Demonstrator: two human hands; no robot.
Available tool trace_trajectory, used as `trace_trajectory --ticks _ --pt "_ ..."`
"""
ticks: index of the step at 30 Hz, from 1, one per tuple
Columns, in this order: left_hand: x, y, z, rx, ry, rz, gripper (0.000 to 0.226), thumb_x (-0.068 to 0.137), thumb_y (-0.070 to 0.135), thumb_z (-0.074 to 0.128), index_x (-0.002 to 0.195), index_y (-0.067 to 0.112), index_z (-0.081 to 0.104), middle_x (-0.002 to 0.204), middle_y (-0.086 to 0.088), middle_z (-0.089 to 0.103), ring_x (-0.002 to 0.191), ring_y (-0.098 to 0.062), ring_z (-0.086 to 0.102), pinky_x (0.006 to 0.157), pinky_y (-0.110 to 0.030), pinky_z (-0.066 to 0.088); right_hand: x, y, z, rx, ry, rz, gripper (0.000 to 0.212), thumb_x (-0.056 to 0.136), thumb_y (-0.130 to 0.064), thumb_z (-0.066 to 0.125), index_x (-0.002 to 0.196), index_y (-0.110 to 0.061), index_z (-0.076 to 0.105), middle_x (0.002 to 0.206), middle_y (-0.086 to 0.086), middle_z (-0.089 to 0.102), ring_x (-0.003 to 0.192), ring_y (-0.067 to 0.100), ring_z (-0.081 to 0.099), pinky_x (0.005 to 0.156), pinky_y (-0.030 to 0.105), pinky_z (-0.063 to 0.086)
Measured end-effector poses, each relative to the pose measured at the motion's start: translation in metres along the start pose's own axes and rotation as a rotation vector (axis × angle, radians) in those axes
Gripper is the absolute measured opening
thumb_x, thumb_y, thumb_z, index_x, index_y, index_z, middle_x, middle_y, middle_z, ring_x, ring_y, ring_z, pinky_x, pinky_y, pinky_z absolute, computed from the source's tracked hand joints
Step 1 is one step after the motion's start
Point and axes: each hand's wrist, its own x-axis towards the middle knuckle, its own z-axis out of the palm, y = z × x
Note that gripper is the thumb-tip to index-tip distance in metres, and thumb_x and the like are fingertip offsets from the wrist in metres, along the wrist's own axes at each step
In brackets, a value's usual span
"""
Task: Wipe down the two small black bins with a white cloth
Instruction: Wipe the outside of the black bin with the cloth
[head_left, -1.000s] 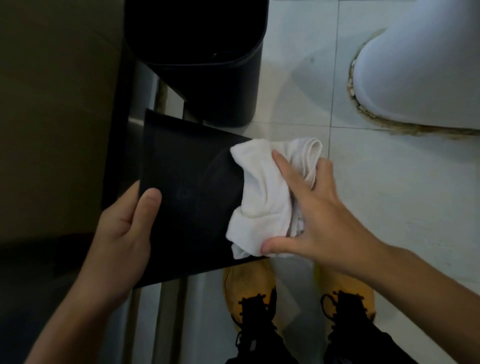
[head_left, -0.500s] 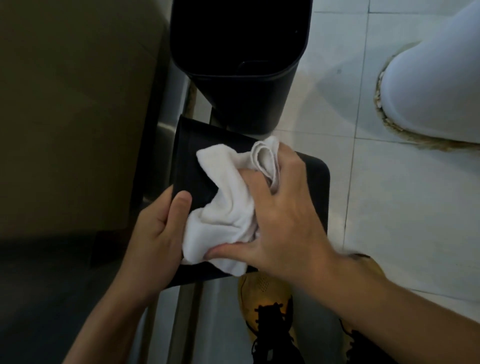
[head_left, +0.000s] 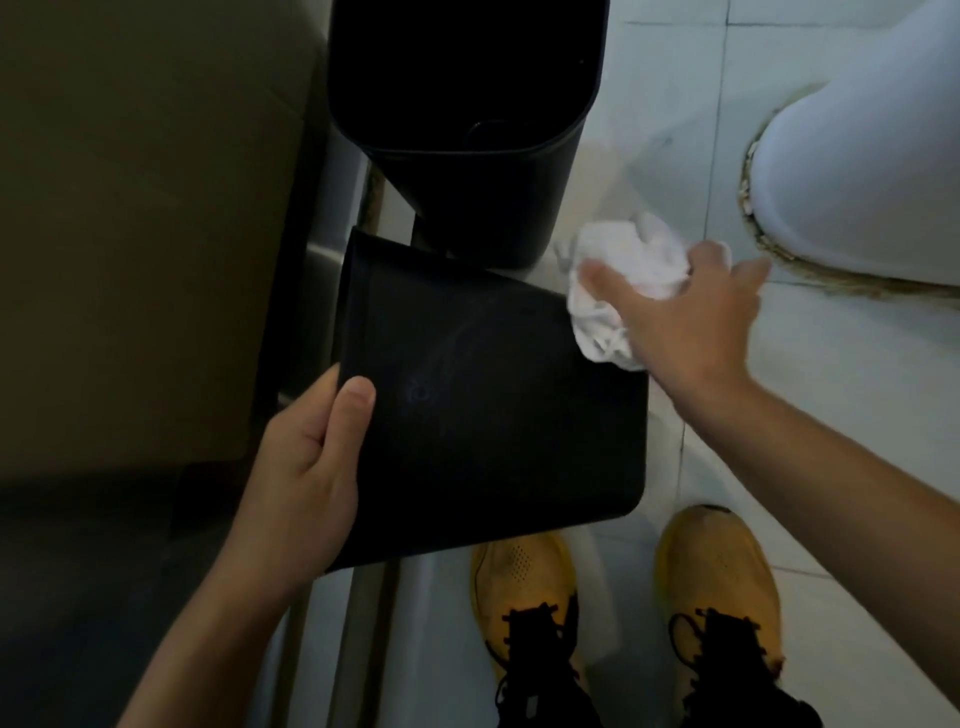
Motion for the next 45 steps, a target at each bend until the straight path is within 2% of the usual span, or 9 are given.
trace_trajectory --ticks 7,9,13,21,28,33,37,40,45 --pt "0.005 0.009 0.007 -0.061 0.085 0.05 0.036 0.103 0.014 0.038 0.134 0.03 0.047 0.115 0.027 0.061 0.108 0.007 0.058 0.081 -0.009 0.047 -0.076 -0.009 -0.024 0.188 -0.129 -0.304 0.073 0.058 -0.081 0.071 0.099 -0.027 0.044 0.105 -0.007 0.028 0.093 0.007 0.047 0.074 0.006 0.042" --pt "0.009 0.011 0.012 -0.002 0.113 0.099 0.043 0.102 0.002 0.035 0.133 0.029 0.046 0.112 0.031 0.062 0.106 0.009 0.058 0.08 -0.005 0.044 -0.099 -0.023 -0.016 0.143 -0.219 -0.463 0.078 0.056 -0.081 0.072 0.11 -0.031 0.045 0.107 -0.007 0.028 0.099 0.009 0.045 0.079 0.012 0.045" --pt "0.009 0.007 0.013 0.007 0.151 0.128 0.035 0.103 0.019 0.033 0.131 0.031 0.05 0.113 0.021 0.064 0.107 0.0 0.061 0.081 -0.013 0.05 -0.113 -0.036 0.007 -0.026 -0.205 -0.692 0.1 0.061 -0.078 0.073 0.142 -0.026 0.045 0.11 0.0 0.029 0.102 0.021 0.041 0.084 0.038 0.05" --pt "0.001 0.008 0.013 0.052 0.199 0.166 0.037 0.099 0.018 0.035 0.128 0.036 0.047 0.114 0.038 0.06 0.11 0.012 0.056 0.081 -0.003 0.044 -0.062 -0.061 0.017 0.036 -0.077 -0.306 0.078 0.064 -0.084 0.064 0.121 -0.031 0.058 0.111 0.002 0.034 0.107 0.022 0.036 0.087 0.035 0.04" --pt "-0.007 0.001 0.014 0.103 0.197 0.137 0.038 0.103 0.024 0.033 0.137 0.023 0.049 0.114 0.02 0.063 0.107 0.001 0.06 0.08 -0.009 0.048 -0.01 -0.008 -0.018 -0.016 -0.082 0.038 0.066 0.072 -0.073 0.069 0.116 -0.026 0.061 0.099 -0.001 0.029 0.121 0.037 0.043 0.106 0.047 0.038" --pt "-0.004 0.0 0.015 0.138 0.214 0.144 0.035 0.103 0.018 0.036 0.134 0.024 0.05 0.113 0.028 0.062 0.105 0.009 0.058 0.079 -0.004 0.043 -0.083 -0.02 -0.026 0.209 -0.136 -0.317 0.077 0.06 -0.079 0.072 0.125 -0.038 0.059 0.106 -0.012 0.028 0.106 0.006 0.046 0.087 0.007 0.041" --pt "-0.001 -0.002 0.012 0.064 0.197 0.107 0.036 0.101 0.02 0.036 0.133 0.021 0.052 0.11 0.02 0.066 0.104 0.002 0.062 0.079 -0.009 0.047 -0.129 -0.035 0.008 0.141 -0.145 -0.709 0.084 0.066 -0.072 0.077 0.129 -0.016 0.067 0.107 0.003 0.036 0.098 0.023 0.047 0.082 0.035 0.05" --pt "-0.001 -0.004 0.01 0.038 0.201 0.088 0.036 0.1 0.021 0.037 0.133 0.027 0.052 0.114 0.018 0.066 0.105 0.001 0.062 0.081 -0.01 0.048 -0.123 -0.037 0.025 0.131 -0.059 -0.725 0.076 0.07 -0.065 0.078 0.124 -0.012 0.069 0.105 0.008 0.04 0.095 0.027 0.049 0.078 0.042 0.05" --pt "-0.002 0.001 0.011 0.057 0.185 0.142 0.035 0.103 0.017 0.035 0.132 0.029 0.051 0.117 0.026 0.063 0.11 0.004 0.059 0.082 -0.007 0.046 -0.08 -0.058 0.021 0.079 -0.034 -0.412 0.075 0.067 -0.079 0.068 0.122 -0.027 0.062 0.11 0.002 0.033 0.106 0.02 0.036 0.085 0.03 0.041"
